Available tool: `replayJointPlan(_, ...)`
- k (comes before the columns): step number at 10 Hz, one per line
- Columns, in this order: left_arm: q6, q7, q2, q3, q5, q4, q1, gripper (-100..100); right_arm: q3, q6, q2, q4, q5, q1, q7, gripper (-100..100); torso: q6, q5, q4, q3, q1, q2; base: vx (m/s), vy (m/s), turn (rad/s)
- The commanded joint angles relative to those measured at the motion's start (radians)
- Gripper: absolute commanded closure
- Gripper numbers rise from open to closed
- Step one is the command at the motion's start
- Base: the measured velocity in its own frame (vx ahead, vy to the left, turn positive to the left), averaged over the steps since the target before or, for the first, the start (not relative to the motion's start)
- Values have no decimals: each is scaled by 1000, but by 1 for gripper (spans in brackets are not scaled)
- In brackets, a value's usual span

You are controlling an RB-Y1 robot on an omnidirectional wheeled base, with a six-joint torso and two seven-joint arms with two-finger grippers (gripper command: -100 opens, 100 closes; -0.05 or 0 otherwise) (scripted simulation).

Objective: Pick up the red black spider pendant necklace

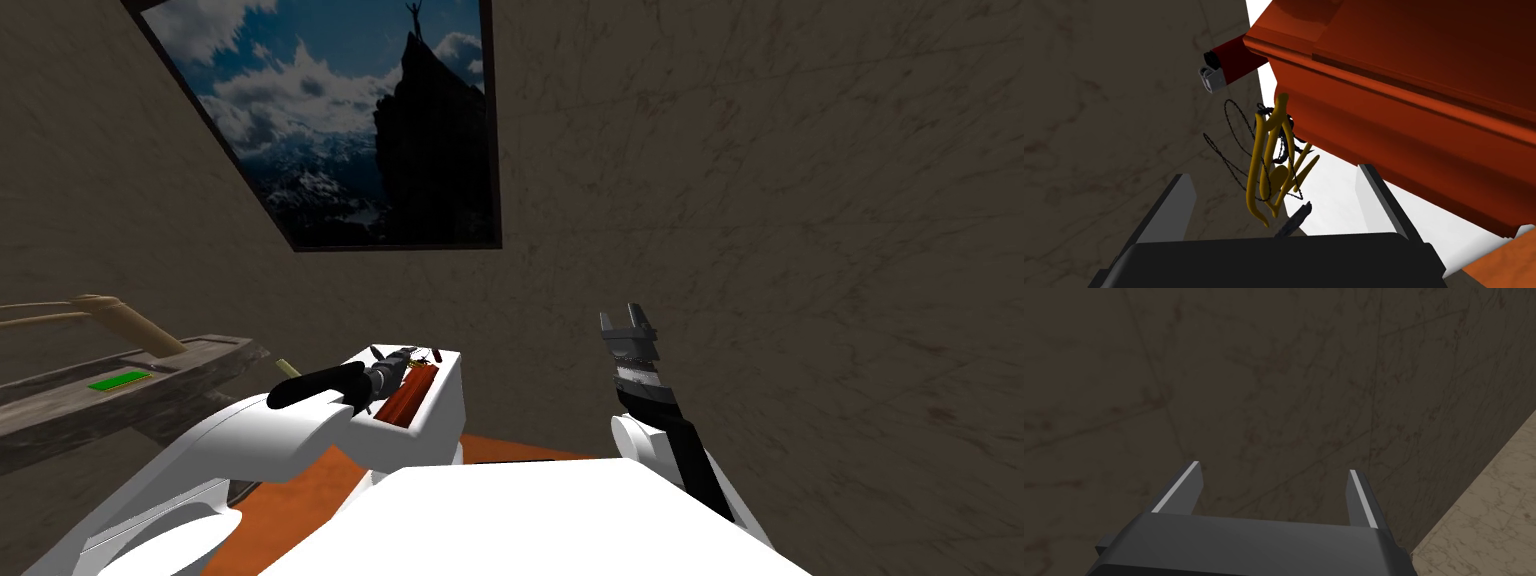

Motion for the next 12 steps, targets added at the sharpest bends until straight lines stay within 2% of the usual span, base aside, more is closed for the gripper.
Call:
replayJointPlan(1, 29, -3, 9, -7, 7, -28, 7, -100, 0, 0, 0, 0, 0, 0, 0, 0, 0, 0, 0, 0, 0, 0, 32, 41, -29)
replayJointPlan(2, 46, -5, 13, -13, 10, -55, 15, -100, 0, 0, 0, 0, 0, 0, 0, 0, 0, 0, 0, 1, -1, 1, 36, 40, -39)
replayJointPlan(3, 33, -4, 9, -10, 7, -41, 13, -100, 0, 0, 0, 0, 0, 0, 0, 0, 0, 0, 0, 1, -1, 1, 17, 18, -9)
replayJointPlan(4, 37, -4, 10, -11, 7, -44, 14, 0, 0, 0, 0, 0, 0, 0, 0, 0, 0, 0, 0, 1, -2, 2, 0, 0, 0)
replayJointPlan(5, 12, -12, 6, -17, -2, -11, 7, -100, 0, 0, 0, 0, 0, 0, 0, 0, 0, -1, 1, 2, -3, 3, 7, 0, -38)
replayJointPlan(8, -24, -25, 1, -28, -15, 39, -4, -100, 0, 0, 0, 0, 0, 0, 0, 0, 1, 0, 0, 1, -3, 2, 8, -4, -25)
replayJointPlan(9, -9, -20, 5, -23, -10, 27, -7, -100, 0, 0, 0, 0, 0, 0, 0, 0, 2, 1, -1, -1, -2, -1, 0, 0, 0)
replayJointPlan(10, -12, -21, 5, -24, -10, 30, -7, 100, 0, 0, 0, 0, 0, 0, 0, 0, 2, 1, -1, -2, -1, -2, 0, 0, 0)
replayJointPlan(12, -11, -21, 5, -24, -10, 30, -7, 100, 0, 0, 0, 0, 0, 0, 0, 0, 2, 1, -1, -2, -2, -3, 0, 0, 0)
